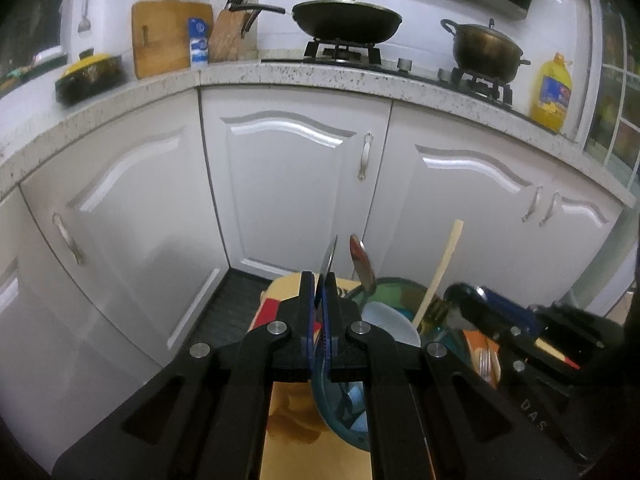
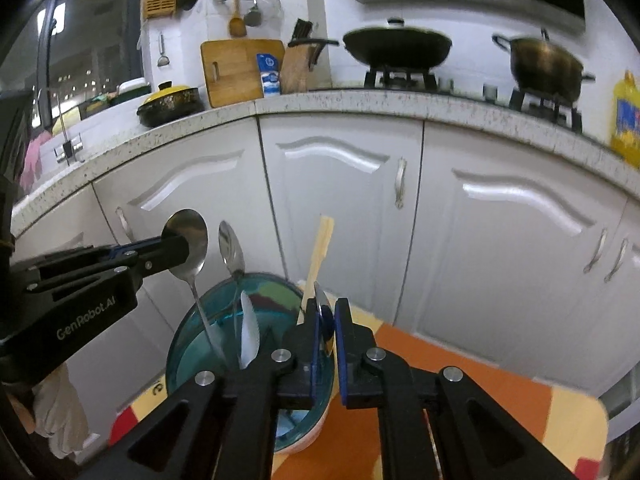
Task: Organize utensils
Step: 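Lower the utensils into the cup and open both grippers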
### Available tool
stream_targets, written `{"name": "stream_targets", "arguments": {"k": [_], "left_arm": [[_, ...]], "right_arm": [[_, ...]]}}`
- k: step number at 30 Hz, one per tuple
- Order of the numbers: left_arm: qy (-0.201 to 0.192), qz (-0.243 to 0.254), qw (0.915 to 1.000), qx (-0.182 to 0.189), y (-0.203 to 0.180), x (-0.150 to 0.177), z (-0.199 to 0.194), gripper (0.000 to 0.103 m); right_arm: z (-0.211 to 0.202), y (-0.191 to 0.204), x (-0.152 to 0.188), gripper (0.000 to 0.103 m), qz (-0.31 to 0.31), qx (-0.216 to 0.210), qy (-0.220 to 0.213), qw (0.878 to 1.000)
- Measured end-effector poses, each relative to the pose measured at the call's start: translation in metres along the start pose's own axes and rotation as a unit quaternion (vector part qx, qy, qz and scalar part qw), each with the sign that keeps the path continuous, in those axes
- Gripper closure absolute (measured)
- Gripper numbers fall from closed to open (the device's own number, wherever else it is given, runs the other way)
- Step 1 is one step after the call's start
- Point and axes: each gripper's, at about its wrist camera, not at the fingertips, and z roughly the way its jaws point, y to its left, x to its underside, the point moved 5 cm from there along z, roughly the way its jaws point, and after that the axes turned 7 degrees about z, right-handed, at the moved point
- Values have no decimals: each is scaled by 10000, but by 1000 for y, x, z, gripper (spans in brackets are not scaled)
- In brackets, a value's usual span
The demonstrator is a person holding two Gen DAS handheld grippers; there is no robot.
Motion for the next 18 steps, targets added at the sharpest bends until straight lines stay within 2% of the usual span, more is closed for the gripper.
{"name": "stream_targets", "arguments": {"k": [2, 4, 5, 6, 9, 11, 13, 18], "left_arm": [[59, -78, 9999, 60, 1, 3, 0, 102], [92, -115, 9998, 98, 1, 4, 0, 102], [105, -123, 9998, 101, 1, 5, 0, 100], [118, -135, 9998, 103, 2, 5, -1, 98], [152, -187, 9996, 138, 3, 6, -3, 87], [149, -210, 9996, 145, 4, 7, -7, 73], [104, -248, 9995, 164, 5, 7, -12, 65], [74, -273, 9995, 165, 6, 9, -24, 60]], "right_arm": [[1, -2, 4, 95, 103, -109, 121, 9998], [-1, -3, 5, 89, 151, -178, 135, 9996], [-4, -4, 5, 80, 177, -195, 117, 9996], [-6, -4, 4, 77, 201, -216, 89, 9995], [-15, -5, 1, 77, 227, -258, 16, 9994], [-21, -6, 1, 77, 245, -256, -22, 9994], [-26, -9, 1, 76, 296, -248, -40, 9992], [-37, -17, 3, 75, 443, -205, -68, 9988]]}}
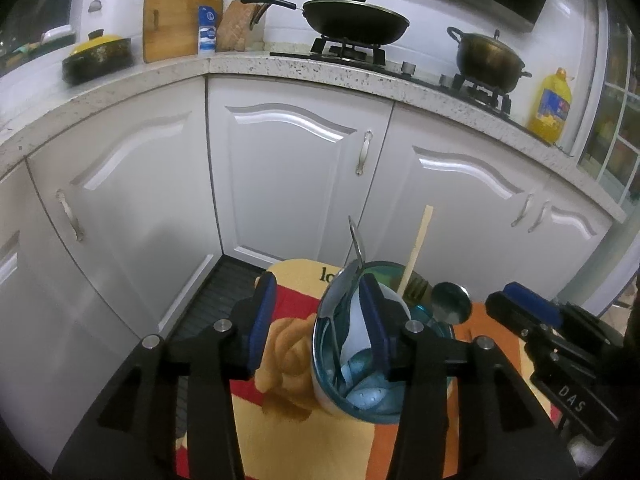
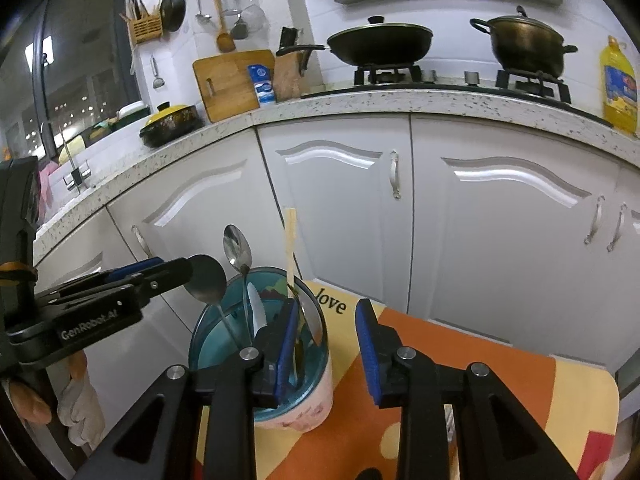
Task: Organize utensils
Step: 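Lower the utensils into the cup and open both grippers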
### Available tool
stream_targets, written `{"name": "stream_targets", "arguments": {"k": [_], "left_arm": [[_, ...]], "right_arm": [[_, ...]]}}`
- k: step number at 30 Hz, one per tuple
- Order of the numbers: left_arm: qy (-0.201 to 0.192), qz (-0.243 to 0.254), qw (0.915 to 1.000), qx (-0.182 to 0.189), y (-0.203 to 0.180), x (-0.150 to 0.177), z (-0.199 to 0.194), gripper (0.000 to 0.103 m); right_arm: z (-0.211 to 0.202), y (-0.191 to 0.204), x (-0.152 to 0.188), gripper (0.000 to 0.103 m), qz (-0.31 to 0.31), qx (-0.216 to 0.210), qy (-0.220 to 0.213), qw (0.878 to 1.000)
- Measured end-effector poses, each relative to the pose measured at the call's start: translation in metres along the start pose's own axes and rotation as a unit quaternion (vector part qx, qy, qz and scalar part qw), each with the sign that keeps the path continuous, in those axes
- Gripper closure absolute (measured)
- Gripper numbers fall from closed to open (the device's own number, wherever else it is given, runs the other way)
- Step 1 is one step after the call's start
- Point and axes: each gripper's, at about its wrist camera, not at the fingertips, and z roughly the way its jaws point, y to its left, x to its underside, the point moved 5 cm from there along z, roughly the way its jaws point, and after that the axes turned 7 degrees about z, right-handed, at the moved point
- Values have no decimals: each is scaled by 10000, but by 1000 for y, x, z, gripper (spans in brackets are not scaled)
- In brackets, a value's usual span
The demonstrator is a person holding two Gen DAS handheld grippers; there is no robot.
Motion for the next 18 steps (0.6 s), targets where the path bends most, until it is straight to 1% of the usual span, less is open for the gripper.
{"name": "stream_targets", "arguments": {"k": [4, 9, 18], "left_arm": [[10, 72, 10000, -47, -5, 4, -8, 60], [-65, 193, 9998, -64, -17, 10, -21, 60], [-192, 471, 9987, 93, -51, 19, -42, 60]], "right_arm": [[-11, -4, 1, 74, 51, 86, -66, 9999], [-25, -7, 5, 70, 131, 228, -117, 9996], [-54, -17, 16, 66, 243, 496, -157, 9983]]}}
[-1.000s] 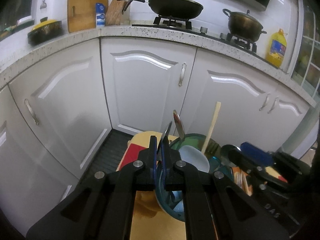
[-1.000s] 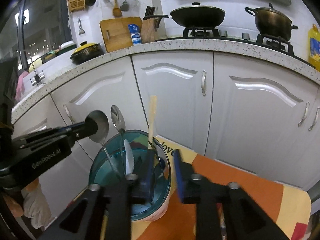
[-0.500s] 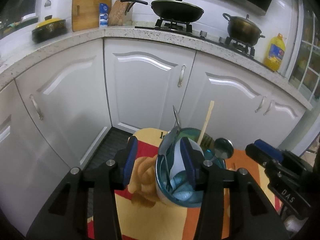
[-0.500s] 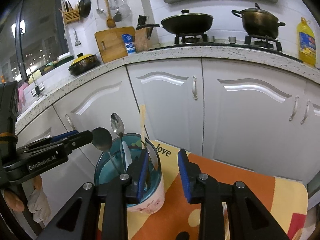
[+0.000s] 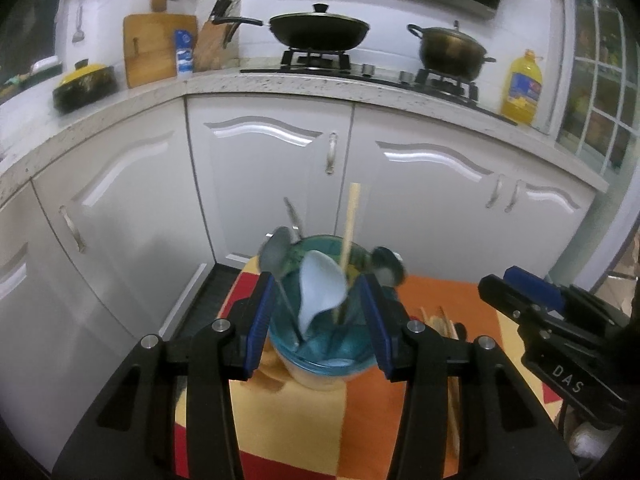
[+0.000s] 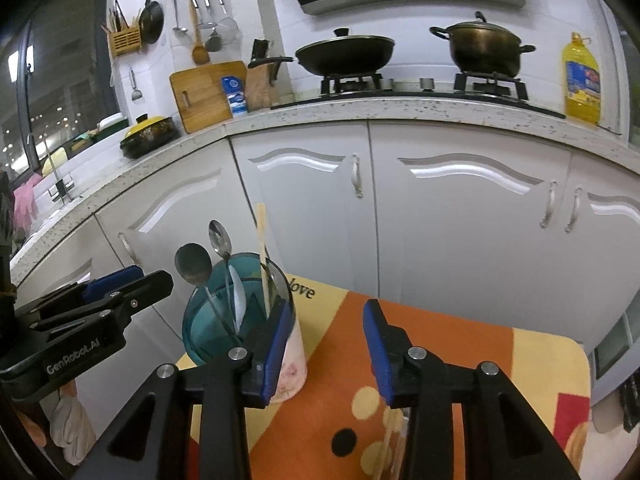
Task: Organize utensils
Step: 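Lower the utensils into the cup and open both grippers, then withdraw both open grippers from the cup toward the remaining fork and chopsticks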
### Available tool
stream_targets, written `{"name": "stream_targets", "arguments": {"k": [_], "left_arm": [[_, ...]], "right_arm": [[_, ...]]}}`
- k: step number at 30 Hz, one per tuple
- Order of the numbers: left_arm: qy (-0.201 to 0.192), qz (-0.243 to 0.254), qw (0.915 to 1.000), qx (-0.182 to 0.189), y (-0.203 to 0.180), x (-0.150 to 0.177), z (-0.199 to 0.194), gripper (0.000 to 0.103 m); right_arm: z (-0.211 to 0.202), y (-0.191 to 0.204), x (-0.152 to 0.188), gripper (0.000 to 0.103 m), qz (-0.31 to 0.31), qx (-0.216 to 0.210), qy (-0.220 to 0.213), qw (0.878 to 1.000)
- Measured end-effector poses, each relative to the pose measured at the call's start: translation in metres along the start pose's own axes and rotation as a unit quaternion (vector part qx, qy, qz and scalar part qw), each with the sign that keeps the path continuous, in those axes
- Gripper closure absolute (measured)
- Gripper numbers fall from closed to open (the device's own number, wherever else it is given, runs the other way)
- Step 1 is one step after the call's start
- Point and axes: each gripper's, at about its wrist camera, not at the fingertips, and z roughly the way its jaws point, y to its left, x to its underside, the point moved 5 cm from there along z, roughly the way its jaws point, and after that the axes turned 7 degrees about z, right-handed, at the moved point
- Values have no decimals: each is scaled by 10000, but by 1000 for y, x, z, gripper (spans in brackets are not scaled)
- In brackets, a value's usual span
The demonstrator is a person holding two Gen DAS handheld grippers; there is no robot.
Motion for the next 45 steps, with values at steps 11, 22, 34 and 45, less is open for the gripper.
{"name": "stream_targets", "arguments": {"k": [11, 22, 34, 45], "left_arm": [[-96, 246, 9995, 172, -41, 6, -19, 60], [-229, 518, 9978, 337, -82, 5, -35, 60], [-280, 739, 9957, 481, -114, 3, -43, 60], [-251, 870, 9945, 529, -131, 5, -44, 60]], "right_arm": [[-37, -19, 11, 65, 121, 309, -126, 9994], [-72, -42, 16, 63, 303, 586, -306, 9974], [-95, -65, 23, 63, 430, 834, -368, 9949], [-102, -79, 27, 63, 554, 917, -373, 9935]]}}
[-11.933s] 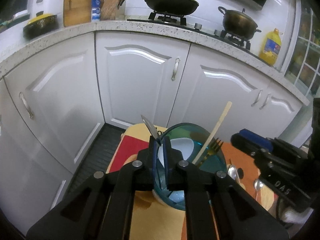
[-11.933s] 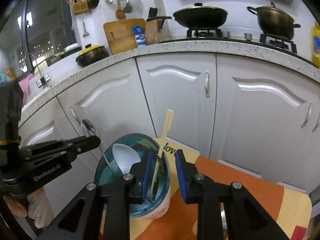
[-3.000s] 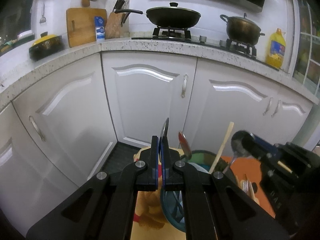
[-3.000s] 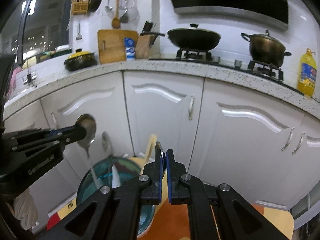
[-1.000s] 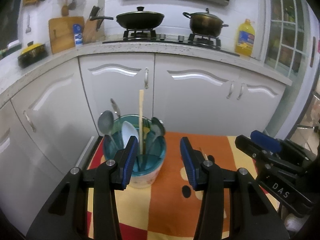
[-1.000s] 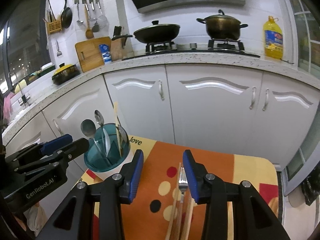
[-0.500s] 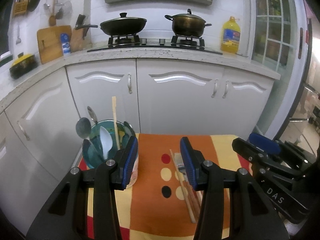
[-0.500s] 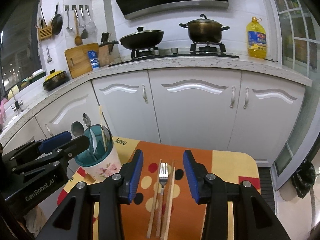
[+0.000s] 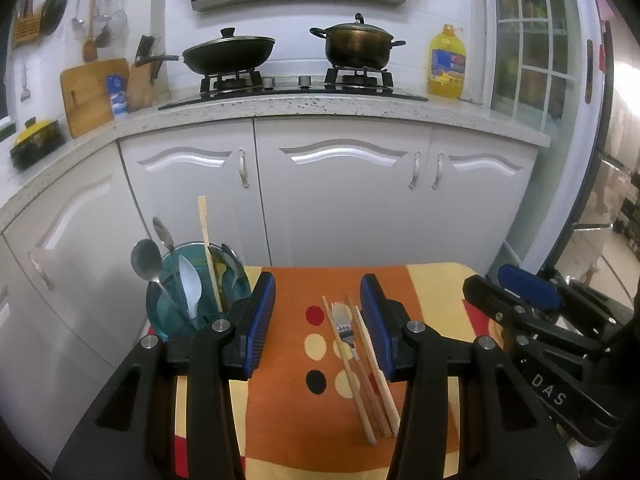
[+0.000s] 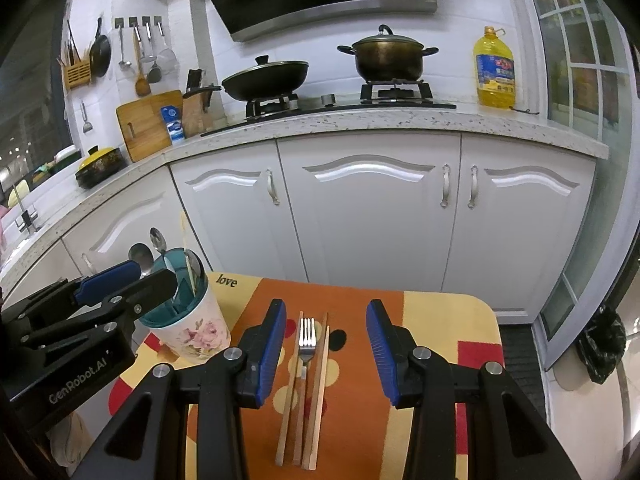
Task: Organize utensils
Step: 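Withdraw both open grippers from the cup toward the remaining fork and chopsticks, then lower the right gripper toward the silver fork beside the chopsticks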
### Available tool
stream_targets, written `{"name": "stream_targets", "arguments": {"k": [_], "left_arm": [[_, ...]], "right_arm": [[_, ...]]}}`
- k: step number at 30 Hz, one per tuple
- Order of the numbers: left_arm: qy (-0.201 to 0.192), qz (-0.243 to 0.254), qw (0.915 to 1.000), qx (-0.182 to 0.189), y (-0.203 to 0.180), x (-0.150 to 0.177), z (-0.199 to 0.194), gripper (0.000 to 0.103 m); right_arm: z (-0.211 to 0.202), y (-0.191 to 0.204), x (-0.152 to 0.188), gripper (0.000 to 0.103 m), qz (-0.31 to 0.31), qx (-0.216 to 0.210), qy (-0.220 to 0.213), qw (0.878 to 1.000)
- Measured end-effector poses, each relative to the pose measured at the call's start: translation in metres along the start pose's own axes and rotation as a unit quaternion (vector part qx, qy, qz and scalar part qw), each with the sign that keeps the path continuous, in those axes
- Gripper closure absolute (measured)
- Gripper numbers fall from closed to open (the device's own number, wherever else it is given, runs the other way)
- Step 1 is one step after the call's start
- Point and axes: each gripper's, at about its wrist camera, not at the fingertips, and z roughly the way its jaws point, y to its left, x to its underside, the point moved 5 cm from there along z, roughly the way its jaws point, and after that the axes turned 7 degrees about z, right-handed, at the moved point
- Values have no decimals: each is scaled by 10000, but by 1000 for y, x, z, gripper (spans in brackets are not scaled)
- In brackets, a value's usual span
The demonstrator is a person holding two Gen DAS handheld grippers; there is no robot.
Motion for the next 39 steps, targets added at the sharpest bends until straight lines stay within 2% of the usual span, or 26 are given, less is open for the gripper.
{"name": "stream_targets", "arguments": {"k": [25, 30, 39], "left_arm": [[411, -282, 9985, 244, 2, 21, 25, 60], [625, -476, 9962, 371, 9, 32, 34, 60], [1141, -676, 9897, 546, 22, 63, 60, 60]], "right_arm": [[15, -19, 12, 63, 125, 131, 231, 9996], [21, -23, 15, 63, 162, 155, 313, 9993], [58, -30, 41, 63, 354, -347, 947, 9943]]}}
